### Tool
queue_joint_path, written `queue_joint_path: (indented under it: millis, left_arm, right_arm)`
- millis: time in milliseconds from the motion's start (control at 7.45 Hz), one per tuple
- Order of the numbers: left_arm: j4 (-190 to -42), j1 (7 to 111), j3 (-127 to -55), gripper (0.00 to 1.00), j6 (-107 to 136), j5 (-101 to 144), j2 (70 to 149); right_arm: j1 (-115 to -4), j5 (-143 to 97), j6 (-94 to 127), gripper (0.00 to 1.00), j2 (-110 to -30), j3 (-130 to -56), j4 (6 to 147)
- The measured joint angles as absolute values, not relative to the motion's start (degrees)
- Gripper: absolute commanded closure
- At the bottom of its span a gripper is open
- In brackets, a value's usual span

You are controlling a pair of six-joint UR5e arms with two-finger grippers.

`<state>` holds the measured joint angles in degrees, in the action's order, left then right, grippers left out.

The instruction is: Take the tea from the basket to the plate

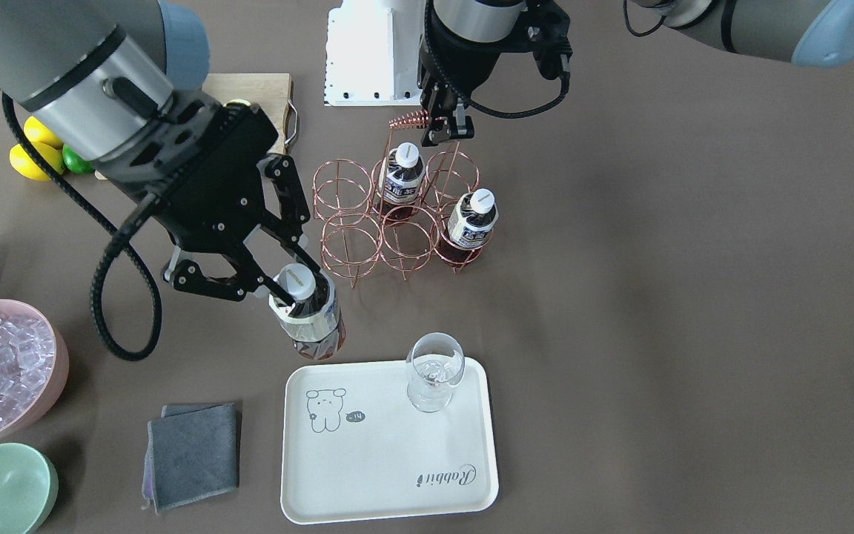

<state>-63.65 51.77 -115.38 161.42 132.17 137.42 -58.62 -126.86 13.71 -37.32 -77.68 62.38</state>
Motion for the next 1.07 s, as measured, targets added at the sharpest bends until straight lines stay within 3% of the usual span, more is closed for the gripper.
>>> queue_joint_path:
  millis: [537,1073]
  left_arm:
    - [-53.5,63.6,-119.0,1.00,146.6,135.7,131.6]
    - [-49.1,75.0,-120.1,1.00,121.3,138.1,119.6]
  right_arm:
    - [-58.5,-124.6,14.1,1.00,-35.6,-68.3,54.2]
    - [-55.2,-120.2,17.8,1.00,-35.5,-64.8,46.0]
